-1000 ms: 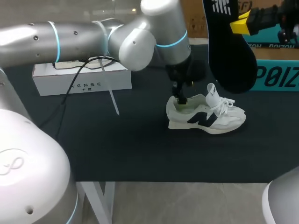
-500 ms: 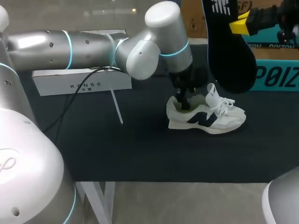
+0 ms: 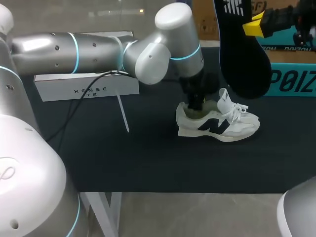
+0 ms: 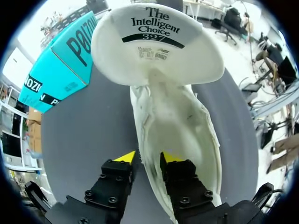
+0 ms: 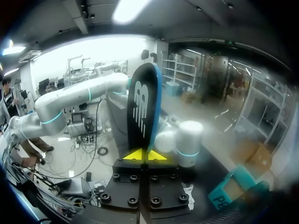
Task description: Take the shoe out of the shoebox, open the shoe tongue, remove and reinsert the insole, then place the shoe into the shoebox
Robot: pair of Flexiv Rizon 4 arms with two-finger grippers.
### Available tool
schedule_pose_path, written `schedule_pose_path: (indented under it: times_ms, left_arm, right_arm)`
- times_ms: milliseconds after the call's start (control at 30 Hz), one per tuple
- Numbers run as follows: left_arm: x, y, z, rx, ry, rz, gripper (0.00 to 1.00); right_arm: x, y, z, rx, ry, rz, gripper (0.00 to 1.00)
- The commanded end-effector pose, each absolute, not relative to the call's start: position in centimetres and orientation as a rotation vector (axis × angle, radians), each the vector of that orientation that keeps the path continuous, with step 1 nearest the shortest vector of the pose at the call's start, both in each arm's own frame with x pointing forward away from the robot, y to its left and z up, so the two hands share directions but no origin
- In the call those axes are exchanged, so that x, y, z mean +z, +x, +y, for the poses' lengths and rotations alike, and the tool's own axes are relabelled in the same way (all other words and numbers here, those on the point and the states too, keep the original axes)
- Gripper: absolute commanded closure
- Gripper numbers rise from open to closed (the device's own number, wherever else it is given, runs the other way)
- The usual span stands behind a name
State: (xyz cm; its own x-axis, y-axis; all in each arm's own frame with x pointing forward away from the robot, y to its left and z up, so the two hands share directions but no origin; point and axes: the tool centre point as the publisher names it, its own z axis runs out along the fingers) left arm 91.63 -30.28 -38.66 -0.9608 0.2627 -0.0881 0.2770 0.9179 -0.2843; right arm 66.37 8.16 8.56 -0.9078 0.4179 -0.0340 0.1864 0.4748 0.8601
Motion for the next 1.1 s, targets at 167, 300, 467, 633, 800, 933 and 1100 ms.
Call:
schedule_pose_path:
  times_ms: [167,300,467,633,800,933,1100]
  left_arm:
    - [-39.0,91.5,-30.0,-0.454,0.418,3.034,1.0]
    - [-39.1,91.4,-30.0,-0.457,0.42,3.037,1.0]
    - [-39.2,91.4,-29.9,-0.46,0.424,3.038,1.0]
    - [-38.9,91.2,-29.9,-0.463,0.433,3.036,1.0]
    - [-37.7,90.6,-29.8,-0.457,0.453,3.018,1.0]
    - [-36.8,90.2,-29.5,-0.472,0.458,3.002,1.0]
    - [-35.7,90.1,-29.0,-0.493,0.45,2.997,1.0]
  right_arm:
    - [8.7,66.7,8.3,1.399,0.52,2.492,1.0]
    - [8.7,66.7,8.3,1.399,0.52,2.492,1.0]
    - [8.7,66.7,8.3,1.399,0.52,2.492,1.0]
    - [8.7,66.7,8.3,1.399,0.52,2.492,1.0]
    - [8.7,66.7,8.3,1.399,0.52,2.492,1.0]
    - [8.7,66.7,8.3,1.399,0.52,2.492,1.0]
    - [8.7,66.7,8.3,1.399,0.52,2.492,1.0]
